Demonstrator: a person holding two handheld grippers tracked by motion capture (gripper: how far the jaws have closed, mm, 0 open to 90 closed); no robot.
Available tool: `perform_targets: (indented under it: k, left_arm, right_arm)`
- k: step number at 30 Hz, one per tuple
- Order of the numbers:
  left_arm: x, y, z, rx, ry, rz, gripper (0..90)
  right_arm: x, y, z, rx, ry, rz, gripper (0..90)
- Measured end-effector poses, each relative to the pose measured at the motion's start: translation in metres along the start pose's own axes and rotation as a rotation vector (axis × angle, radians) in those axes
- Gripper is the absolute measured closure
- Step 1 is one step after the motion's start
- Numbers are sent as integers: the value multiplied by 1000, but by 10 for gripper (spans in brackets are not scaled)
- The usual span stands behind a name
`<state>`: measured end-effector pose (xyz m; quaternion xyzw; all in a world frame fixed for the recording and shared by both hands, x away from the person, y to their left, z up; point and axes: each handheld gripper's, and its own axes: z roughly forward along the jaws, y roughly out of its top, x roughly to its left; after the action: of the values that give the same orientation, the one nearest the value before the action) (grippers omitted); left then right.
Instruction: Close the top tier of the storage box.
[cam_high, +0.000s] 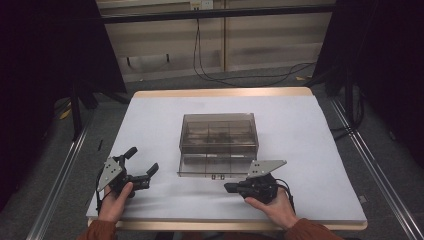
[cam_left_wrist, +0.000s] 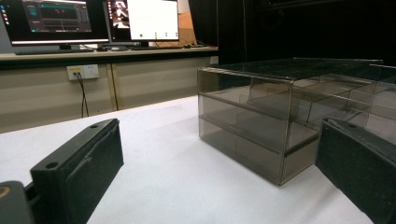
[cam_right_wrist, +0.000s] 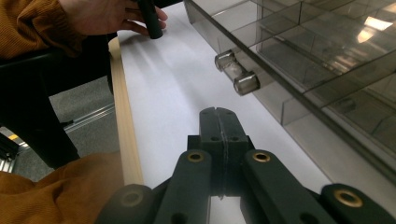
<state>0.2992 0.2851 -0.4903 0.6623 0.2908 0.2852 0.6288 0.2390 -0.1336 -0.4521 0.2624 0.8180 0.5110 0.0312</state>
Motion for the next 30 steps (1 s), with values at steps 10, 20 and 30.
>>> perform_targets:
  k: [10, 20, 30]
  left_arm:
    - [0, 0, 0, 5, -2, 5, 10]
    - [0, 0, 0, 0, 0, 2, 10]
    - [0, 0, 0, -2, -1, 2, 10]
  right_arm:
    - [-3, 7, 5, -11, 1, -2, 900]
    - [-2, 9, 13, -3, 9, -7, 900]
    - [-2, 14, 18, -1, 14, -17, 900]
